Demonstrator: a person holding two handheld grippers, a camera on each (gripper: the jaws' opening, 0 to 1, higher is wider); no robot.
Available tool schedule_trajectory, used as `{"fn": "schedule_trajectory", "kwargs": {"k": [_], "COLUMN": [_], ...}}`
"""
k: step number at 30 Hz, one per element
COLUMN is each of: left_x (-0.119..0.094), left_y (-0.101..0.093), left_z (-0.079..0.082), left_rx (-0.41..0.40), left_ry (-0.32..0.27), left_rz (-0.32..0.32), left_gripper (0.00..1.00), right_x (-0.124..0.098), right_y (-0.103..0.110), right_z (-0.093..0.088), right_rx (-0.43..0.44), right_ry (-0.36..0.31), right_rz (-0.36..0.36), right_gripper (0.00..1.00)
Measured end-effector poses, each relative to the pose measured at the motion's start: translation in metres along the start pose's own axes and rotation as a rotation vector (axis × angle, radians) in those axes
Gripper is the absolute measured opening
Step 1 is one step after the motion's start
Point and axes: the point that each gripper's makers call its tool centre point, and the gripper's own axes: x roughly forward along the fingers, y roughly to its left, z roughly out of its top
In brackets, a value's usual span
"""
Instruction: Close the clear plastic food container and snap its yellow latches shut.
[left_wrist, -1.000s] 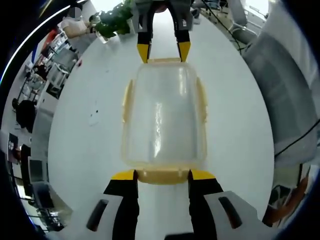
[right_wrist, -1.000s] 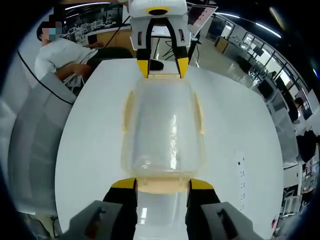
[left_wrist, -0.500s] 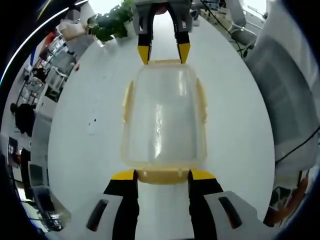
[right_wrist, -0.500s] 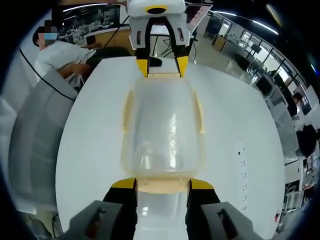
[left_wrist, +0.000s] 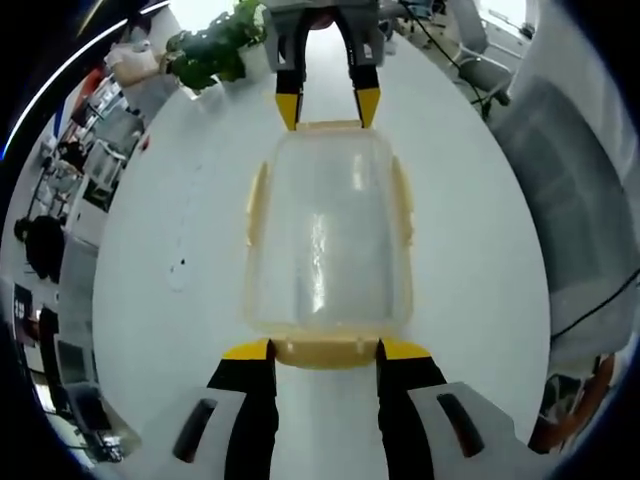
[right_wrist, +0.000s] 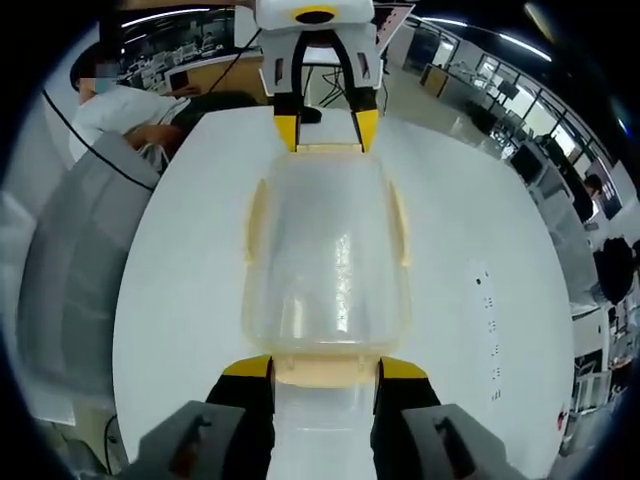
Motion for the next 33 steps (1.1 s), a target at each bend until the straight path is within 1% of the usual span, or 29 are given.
{"fn": "schedule_trajectory", "kwargs": {"k": [5,11,17,33], "left_x": [0.005,0.01,0.016,0.034], "left_y": [0.0,0.001,0.0,0.001], "left_z": [0.009,0.017,0.021,0.041], "left_rx": [0.006,0.011,0.002,0.012], "left_ry": [-0.002,-0.006,-0.004,-0.015], "left_rz": [-0.003,-0.006,-0.014,-0.035], "left_gripper": [0.37,0.37,0.37,0.37], "right_x": [-0.002,-0.003,-0.004,-0.005], "right_y": [0.0,0.0,0.0,0.001], "right_z": [-0.01,-0.02,-0.025,-0.053], "right_rx": [0.006,0.009,0.011,0.035], "right_ry": [0.003,0.006,0.004,0.012], "right_rz": [0.001,0.006,0.01,0.023], "right_gripper": [0.35,0.35,0.35,0.35]}}
